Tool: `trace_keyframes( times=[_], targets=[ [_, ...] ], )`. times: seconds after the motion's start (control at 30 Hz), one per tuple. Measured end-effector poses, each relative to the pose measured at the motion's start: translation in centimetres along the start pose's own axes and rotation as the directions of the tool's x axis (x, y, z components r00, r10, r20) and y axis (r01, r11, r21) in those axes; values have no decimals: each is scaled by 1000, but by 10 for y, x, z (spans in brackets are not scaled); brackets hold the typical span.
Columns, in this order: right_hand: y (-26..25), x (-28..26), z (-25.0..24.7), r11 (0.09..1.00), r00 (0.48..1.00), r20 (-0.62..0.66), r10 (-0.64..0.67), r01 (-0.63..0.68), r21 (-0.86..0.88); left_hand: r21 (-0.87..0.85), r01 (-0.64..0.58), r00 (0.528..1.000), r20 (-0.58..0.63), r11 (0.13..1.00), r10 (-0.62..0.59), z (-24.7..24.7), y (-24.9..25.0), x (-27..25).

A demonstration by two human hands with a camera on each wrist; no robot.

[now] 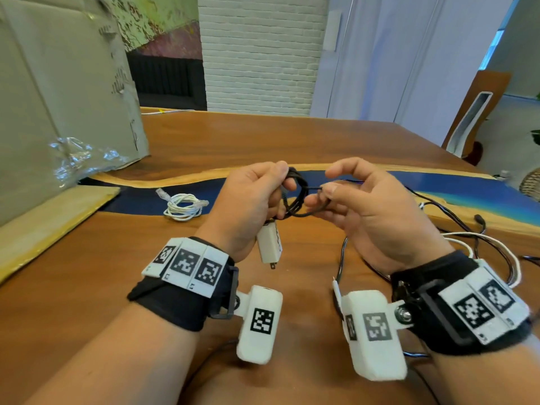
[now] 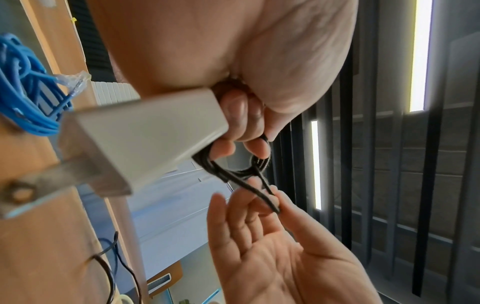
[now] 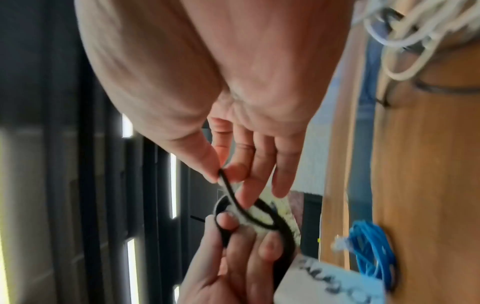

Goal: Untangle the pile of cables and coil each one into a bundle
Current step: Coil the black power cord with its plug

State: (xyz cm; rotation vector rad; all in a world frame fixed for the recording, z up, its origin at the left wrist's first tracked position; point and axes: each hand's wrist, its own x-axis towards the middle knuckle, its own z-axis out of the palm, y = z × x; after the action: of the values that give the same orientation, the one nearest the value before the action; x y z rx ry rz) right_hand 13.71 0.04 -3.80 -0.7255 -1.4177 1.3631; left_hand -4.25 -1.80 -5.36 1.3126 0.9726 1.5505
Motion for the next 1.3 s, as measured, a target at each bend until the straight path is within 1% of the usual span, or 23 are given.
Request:
trace_keyframes(
  times=[0.03, 0.07, 0.13, 0.17, 0.23, 0.3, 0.37, 0.43, 0.5, 0.57, 0.6, 0.63, 0.7, 0.77, 0.83, 0.93, 0.97, 1.03, 1.13, 1.2, 1.3],
  targets=[
    [-1, -1, 1, 992, 998, 42, 46, -50, 114, 10, -4, 1000, 7, 1000, 4, 2, -1, 0],
    [-1, -1, 2, 982, 996, 59, 73, -82, 171, 22, -6, 1000, 9, 1000, 6, 3, -2, -1],
    [-1, -1, 2, 981, 994, 52, 95, -102, 164, 50, 0, 1000, -14, 999, 0, 2, -1, -1],
    [-1, 0, 0, 990, 996, 31, 82, -85, 109, 57, 8, 999, -35, 998, -6, -1, 0, 0],
    [0, 2, -8, 996, 1000, -6, 5, -5, -90, 9, 40, 996, -76, 999, -39, -6, 3, 1],
    [0, 2, -13, 945, 995, -20, -100, 88, -314, -140, 90, 993, -63, 986, -99, -9, 7, 0],
    [0, 1, -13, 870, 984, -7, -178, 154, -468, -313, 147, 989, 13, 938, -150, -7, 11, -2],
    [1, 0, -9, 814, 982, 29, -184, 169, -555, -439, 194, 981, 99, 877, -167, -4, 15, -5],
    [6, -1, -3, 768, 981, 44, -189, 175, -616, -509, 225, 972, 171, 831, -159, 1, 17, -8],
    [12, 0, 2, 724, 974, 24, -224, 182, -666, -527, 239, 966, 213, 816, -145, 7, 15, -9],
    [14, 0, 4, 728, 972, 14, -235, 186, -660, -525, 236, 965, 222, 818, -136, 10, 13, -9],
    [16, 0, 5, 758, 972, 11, -233, 189, -624, -519, 229, 967, 222, 823, -129, 12, 12, -9],
    [17, -2, 9, 852, 980, 8, -197, 175, -493, -488, 195, 975, 194, 851, -111, 13, 10, -9],
    [18, -3, 13, 929, 991, 9, -133, 128, -347, -401, 128, 987, 145, 907, -75, 13, 9, -8],
    [17, -2, 15, 966, 997, 29, -68, 73, -250, -294, 56, 995, 91, 954, -30, 13, 9, -8],
    [17, -2, 14, 994, 999, 53, 1, 4, -105, -219, -6, 999, 43, 976, 16, 13, 9, -8],
    [17, -3, 13, 995, 998, 59, 4, 1, -98, -204, -18, 999, 42, 979, 27, 13, 9, -8],
    [20, -3, 14, 984, 998, 52, -23, 32, -177, -152, -48, 997, 49, 987, 56, 12, 8, -8],
    [24, -2, 16, 972, 999, 9, -44, 44, -232, -11, -126, 992, 26, 992, 127, 10, 6, -7],
    [23, -2, 18, 979, 1000, 5, -4, 5, -203, 56, -169, 986, 12, 984, 168, 8, 6, -6],
    [19, -4, 19, 993, 994, 73, 83, -76, -87, 87, -193, 981, 23, 977, 192, 4, 7, -5]
  ],
)
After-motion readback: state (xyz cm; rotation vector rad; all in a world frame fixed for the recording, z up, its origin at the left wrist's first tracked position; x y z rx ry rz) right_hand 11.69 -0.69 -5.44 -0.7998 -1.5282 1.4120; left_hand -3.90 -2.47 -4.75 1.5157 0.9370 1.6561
